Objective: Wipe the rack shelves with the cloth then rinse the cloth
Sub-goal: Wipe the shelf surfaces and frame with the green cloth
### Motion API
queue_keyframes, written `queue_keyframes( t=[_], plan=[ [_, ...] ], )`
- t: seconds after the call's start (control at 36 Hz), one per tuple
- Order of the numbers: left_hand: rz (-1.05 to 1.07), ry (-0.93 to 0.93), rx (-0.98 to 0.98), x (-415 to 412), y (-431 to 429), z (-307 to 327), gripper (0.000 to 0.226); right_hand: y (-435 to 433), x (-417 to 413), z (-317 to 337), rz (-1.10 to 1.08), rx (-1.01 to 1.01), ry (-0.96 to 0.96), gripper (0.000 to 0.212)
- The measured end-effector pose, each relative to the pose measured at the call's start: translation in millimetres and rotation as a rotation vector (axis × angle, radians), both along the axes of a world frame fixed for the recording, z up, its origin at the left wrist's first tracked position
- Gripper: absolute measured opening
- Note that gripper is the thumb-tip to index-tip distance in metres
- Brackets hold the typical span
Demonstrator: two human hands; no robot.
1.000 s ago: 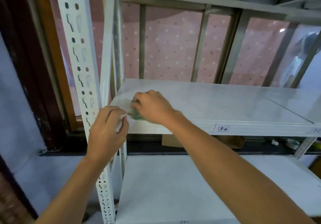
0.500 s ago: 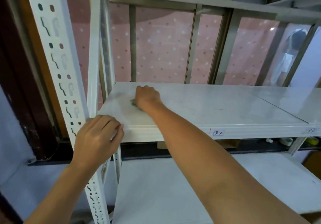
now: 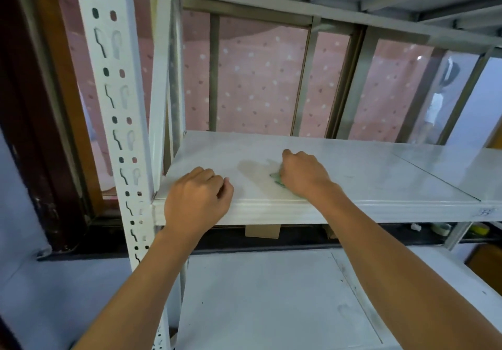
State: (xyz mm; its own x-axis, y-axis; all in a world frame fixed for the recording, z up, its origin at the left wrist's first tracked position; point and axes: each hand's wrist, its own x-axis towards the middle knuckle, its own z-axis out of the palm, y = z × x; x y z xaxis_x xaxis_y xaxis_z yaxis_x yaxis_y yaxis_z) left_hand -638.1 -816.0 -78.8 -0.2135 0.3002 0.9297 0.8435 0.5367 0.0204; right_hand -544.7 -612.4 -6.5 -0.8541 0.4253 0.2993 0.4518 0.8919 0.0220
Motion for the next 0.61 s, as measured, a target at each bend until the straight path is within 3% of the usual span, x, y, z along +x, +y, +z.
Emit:
queue_keyframes(
  t=[0.25,0.33,0.44,0.61],
  plan=[
    [-0.045,0.081,0.178,-1,1,-6,0.042,-84,-69,6,0.603,-0.025,-0.099,0.013],
    [-0.043,0.069,0.221,-2,2,-7,0.043,-101,-106,11,0.61,-0.192,-0.138,0.015],
    [-0.028,0.065,0.23,-1,4,-4,0.046,-104,-156,8,0.606,-0.124,-0.101,0.026],
    [0.004,0.028,0.199,-2,5,-5,0.042,-80,-203,7,0.328,-0.183,-0.016,0.037]
  ],
)
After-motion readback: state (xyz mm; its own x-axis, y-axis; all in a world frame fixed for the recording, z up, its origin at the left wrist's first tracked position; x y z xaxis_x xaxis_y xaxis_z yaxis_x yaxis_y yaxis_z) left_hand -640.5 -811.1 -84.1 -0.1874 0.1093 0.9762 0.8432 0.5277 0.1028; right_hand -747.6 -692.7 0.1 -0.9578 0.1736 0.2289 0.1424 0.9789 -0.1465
